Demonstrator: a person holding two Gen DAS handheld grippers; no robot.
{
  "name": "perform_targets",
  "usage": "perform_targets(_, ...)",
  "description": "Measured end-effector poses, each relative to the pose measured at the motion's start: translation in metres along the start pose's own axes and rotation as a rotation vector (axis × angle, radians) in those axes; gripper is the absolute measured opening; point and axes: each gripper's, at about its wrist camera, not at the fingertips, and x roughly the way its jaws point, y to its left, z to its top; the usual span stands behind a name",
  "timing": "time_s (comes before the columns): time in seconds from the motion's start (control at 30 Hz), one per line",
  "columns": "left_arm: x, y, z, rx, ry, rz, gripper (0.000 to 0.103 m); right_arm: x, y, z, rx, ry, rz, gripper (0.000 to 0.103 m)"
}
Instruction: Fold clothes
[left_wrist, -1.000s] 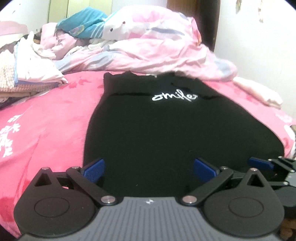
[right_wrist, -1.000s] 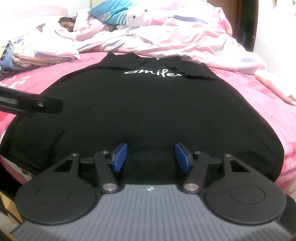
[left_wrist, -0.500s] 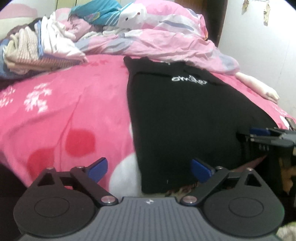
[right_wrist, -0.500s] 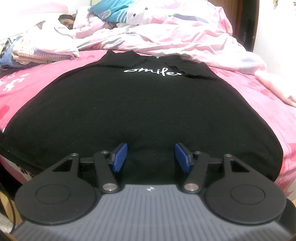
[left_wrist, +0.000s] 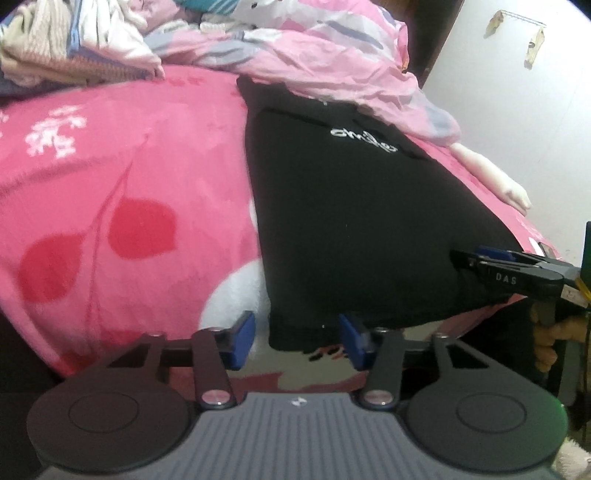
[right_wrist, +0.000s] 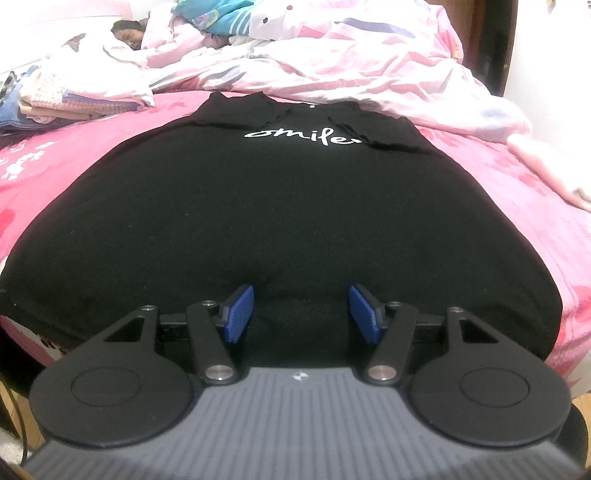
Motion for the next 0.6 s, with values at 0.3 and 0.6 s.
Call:
perform_targets(0.3, -0.012, 0.021, -0.003, -0.121, -0.002, -0.110, 0.010, -0.028, -0.007, 0.009, 0.129, -0.038, 0.190, 0.058)
perform_targets(0.6, -0.022, 0.037, 0.002, -0.253, 0.000, -0.230, 0.008, 0.030, 0.009, -0.073, 0.986, 0.322, 0.944, 0.056)
